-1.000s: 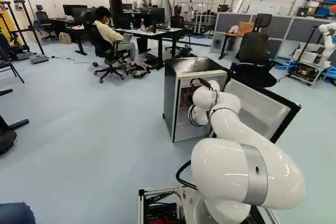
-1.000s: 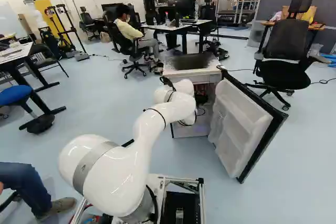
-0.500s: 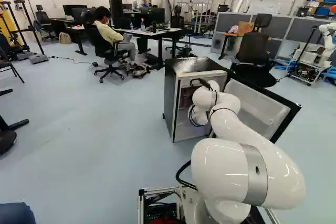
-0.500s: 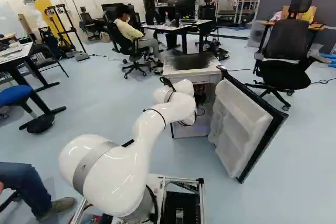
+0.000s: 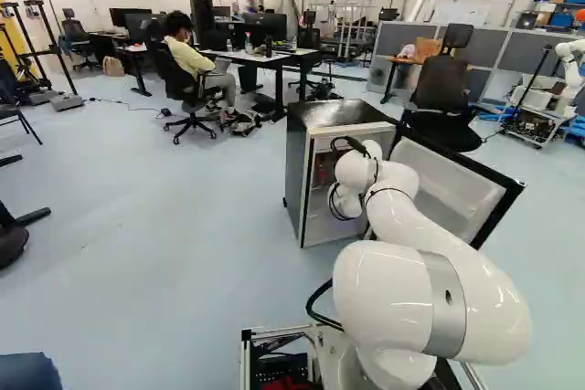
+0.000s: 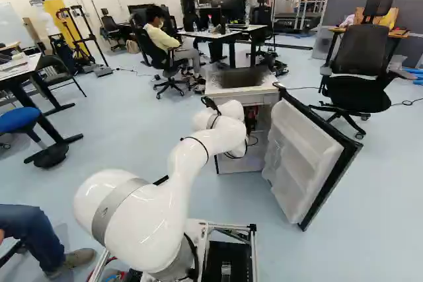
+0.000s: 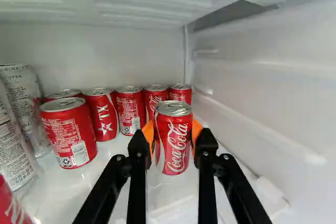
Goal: Grab a drink from the fridge
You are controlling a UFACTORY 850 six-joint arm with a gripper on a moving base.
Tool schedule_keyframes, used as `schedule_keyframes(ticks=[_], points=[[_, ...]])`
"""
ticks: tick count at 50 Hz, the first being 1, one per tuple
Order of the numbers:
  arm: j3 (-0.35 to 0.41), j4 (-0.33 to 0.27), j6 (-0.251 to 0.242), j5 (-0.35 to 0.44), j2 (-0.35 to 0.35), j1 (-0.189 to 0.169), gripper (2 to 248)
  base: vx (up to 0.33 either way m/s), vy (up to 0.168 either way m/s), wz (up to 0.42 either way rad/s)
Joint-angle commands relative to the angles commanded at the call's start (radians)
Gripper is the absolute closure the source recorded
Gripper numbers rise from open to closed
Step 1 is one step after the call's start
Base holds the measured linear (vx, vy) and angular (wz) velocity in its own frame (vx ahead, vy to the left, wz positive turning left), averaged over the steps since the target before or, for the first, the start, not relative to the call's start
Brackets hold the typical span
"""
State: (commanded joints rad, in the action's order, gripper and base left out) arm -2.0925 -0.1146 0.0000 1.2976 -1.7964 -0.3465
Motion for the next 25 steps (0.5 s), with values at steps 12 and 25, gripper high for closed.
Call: schedule_keyframes(ticks=[12, 25], points=[[0.025, 0.000, 0.000, 0.000, 0.024, 0.000, 158, 0.000, 0.000, 0.000], [0.026, 0.000, 0.000, 0.000, 0.024, 0.000, 158, 0.000, 0.000, 0.000]])
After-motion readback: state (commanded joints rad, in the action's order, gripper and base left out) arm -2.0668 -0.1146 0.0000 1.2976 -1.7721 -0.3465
